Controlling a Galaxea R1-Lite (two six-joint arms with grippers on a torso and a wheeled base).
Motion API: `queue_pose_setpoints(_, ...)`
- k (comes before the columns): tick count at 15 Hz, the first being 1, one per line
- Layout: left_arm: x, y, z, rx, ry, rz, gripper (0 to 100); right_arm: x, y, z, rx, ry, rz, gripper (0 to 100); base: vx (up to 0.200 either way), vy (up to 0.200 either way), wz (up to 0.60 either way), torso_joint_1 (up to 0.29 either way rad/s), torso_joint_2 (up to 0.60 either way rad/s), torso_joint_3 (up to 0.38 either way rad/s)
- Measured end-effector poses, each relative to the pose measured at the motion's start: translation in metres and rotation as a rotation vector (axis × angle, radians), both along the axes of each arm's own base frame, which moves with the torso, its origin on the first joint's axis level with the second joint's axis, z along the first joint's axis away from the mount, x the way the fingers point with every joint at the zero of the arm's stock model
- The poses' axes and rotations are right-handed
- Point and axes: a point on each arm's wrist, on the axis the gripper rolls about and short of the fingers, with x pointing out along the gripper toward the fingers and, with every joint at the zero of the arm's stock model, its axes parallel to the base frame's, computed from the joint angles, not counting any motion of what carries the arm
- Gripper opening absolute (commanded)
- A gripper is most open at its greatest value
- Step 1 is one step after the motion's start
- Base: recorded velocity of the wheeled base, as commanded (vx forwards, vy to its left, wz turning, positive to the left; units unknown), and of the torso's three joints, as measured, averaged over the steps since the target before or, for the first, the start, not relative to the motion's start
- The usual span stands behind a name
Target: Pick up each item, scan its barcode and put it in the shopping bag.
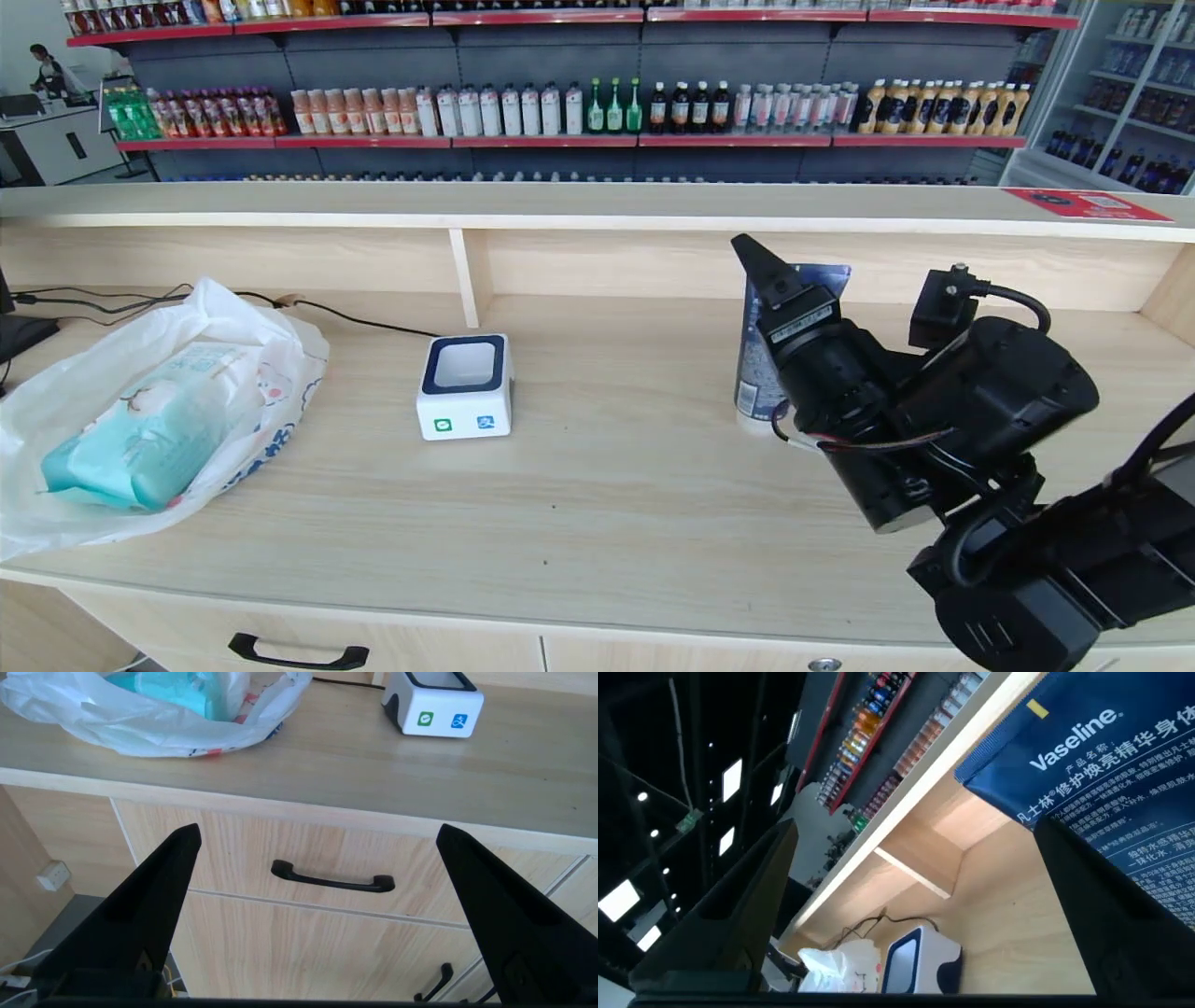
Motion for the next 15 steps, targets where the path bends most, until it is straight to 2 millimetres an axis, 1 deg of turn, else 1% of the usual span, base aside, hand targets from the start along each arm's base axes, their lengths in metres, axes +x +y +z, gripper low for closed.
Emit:
queue_pose_setpoints(5, 0.000, 0.000, 0.000, 0.000, 0.000, 0.000, 100, 0.007, -0.001, -0.005, -0.004, 0.006, 0.007, 100, 0.000, 0.000, 0.00, 0.000, 0.00, 0.000)
queue_pose_setpoints(10, 0.000, 0.000, 0.000, 0.000, 0.000, 0.000, 100, 0.018, -0.009, -0.006, -0.010, 0.000, -0.010, 100, 0.000, 0.000, 0.00, 0.000, 0.00, 0.000)
queue_pose_setpoints(15, 0.000, 0.000, 0.000, 0.000, 0.000, 0.000, 100, 0.019, -0.006, -0.011, -0.019, 0.012, -0.004, 100, 0.000, 0.000, 0.00, 0.000, 0.00, 0.000)
